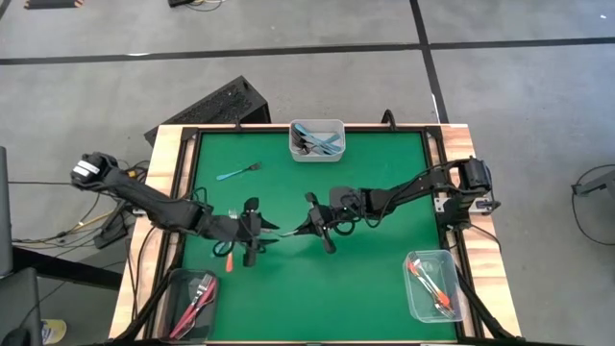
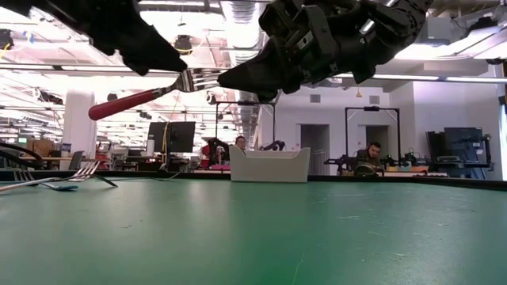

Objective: Sort silverware by color (type)
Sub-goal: Put the pink fork into the black bin

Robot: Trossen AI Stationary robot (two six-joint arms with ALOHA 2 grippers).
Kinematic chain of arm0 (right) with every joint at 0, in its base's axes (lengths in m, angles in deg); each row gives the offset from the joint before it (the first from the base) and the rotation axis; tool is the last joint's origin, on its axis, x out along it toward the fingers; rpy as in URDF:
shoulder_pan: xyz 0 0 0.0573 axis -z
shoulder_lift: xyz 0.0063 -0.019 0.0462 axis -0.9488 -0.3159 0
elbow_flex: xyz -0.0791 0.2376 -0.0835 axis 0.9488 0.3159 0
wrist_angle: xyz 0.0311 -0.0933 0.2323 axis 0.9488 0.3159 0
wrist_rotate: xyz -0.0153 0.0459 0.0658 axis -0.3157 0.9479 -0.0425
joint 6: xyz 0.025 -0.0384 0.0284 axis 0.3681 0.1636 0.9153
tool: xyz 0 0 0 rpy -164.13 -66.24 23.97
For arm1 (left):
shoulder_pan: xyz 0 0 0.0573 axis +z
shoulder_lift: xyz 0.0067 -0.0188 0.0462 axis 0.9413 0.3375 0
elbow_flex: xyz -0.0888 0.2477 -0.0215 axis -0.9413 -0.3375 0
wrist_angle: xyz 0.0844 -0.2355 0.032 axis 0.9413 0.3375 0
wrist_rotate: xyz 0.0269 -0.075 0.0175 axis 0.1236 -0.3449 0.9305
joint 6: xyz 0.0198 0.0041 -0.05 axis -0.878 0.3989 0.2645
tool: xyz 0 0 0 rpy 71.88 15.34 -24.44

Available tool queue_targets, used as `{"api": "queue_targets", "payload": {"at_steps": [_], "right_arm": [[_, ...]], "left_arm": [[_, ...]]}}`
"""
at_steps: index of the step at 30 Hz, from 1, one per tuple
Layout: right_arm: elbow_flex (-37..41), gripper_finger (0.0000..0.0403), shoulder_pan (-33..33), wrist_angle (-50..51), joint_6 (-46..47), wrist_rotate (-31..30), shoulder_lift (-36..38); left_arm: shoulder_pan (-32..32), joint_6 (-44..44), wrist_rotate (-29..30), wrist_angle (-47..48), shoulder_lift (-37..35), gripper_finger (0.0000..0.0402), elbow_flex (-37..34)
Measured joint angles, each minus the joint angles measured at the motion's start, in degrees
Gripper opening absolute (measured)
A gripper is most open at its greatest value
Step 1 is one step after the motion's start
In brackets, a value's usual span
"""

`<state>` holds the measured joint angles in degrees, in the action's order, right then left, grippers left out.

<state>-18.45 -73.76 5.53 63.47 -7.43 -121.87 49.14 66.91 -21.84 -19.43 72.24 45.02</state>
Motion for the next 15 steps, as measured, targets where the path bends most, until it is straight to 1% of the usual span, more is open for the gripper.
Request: {"api": "queue_targets", "payload": {"at_steps": [4,7,9,12,15], "right_arm": [[0.0,0.0012,0.0,-0.05,0.02,0.0,0.0],[0.0,0.0013,0.0,-0.19,0.1,-0.02,0.0],[0.0,0.0013,0.0,-0.18,0.52,-0.14,0.0],[0.0,0.0013,0.0,0.02,1.52,-1.12,0.0],[0.0,0.0013,0.01,0.08,1.58,-1.4,0.0]], "left_arm": [[1.91,-0.15,-4.07,-1.96,2.57,0.0151,0.0],[2.32,-1.88,-4.66,-4.01,5.09,0.0151,0.0],[2.55,-3.14,-3.73,-4.13,6.17,0.0145,0.0],[2.55,-3.02,-0.24,-4.09,6.58,0.0118,0.0],[2.57,-2.29,0.39,-4.01,6.12,0.0067,0.0]]}}
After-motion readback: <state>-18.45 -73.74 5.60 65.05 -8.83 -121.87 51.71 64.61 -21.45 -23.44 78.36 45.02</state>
